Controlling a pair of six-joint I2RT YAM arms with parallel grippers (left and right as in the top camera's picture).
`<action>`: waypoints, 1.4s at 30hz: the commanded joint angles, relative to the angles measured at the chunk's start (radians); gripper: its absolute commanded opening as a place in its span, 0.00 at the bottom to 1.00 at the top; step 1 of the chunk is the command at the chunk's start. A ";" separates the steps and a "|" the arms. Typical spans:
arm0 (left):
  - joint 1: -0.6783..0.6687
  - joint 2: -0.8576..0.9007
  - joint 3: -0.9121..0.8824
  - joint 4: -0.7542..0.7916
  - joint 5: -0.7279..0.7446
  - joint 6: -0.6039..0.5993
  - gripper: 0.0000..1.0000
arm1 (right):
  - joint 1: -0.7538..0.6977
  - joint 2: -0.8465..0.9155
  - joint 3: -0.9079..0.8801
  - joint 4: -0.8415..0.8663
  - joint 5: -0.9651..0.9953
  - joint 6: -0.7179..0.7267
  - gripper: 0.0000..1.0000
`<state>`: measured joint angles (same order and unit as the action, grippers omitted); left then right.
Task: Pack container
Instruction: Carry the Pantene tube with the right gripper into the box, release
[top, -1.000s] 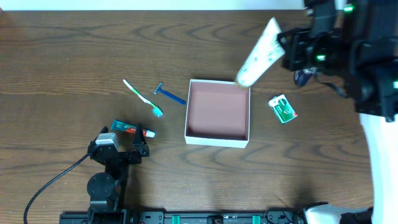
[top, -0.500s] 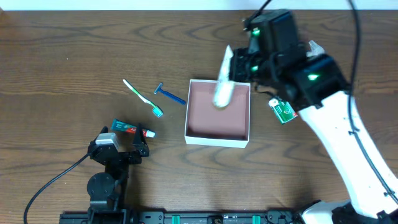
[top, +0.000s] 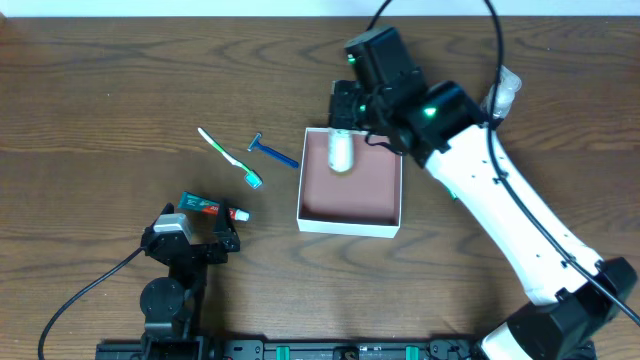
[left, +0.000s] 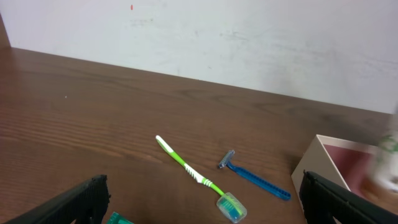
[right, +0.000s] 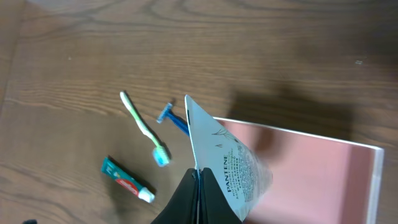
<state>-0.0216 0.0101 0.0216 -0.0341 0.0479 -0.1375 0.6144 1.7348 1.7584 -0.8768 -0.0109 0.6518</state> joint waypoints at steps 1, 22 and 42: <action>0.004 -0.004 -0.018 -0.036 -0.019 0.002 0.98 | 0.036 0.024 0.008 0.032 0.039 0.063 0.01; 0.004 -0.004 -0.018 -0.036 -0.019 0.002 0.98 | 0.060 0.117 0.008 0.167 0.126 0.117 0.01; 0.005 -0.004 -0.018 -0.036 -0.019 0.002 0.98 | 0.124 0.117 0.008 0.177 0.174 0.012 0.72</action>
<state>-0.0216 0.0101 0.0216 -0.0338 0.0479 -0.1375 0.7280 1.8656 1.7550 -0.7048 0.1535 0.7128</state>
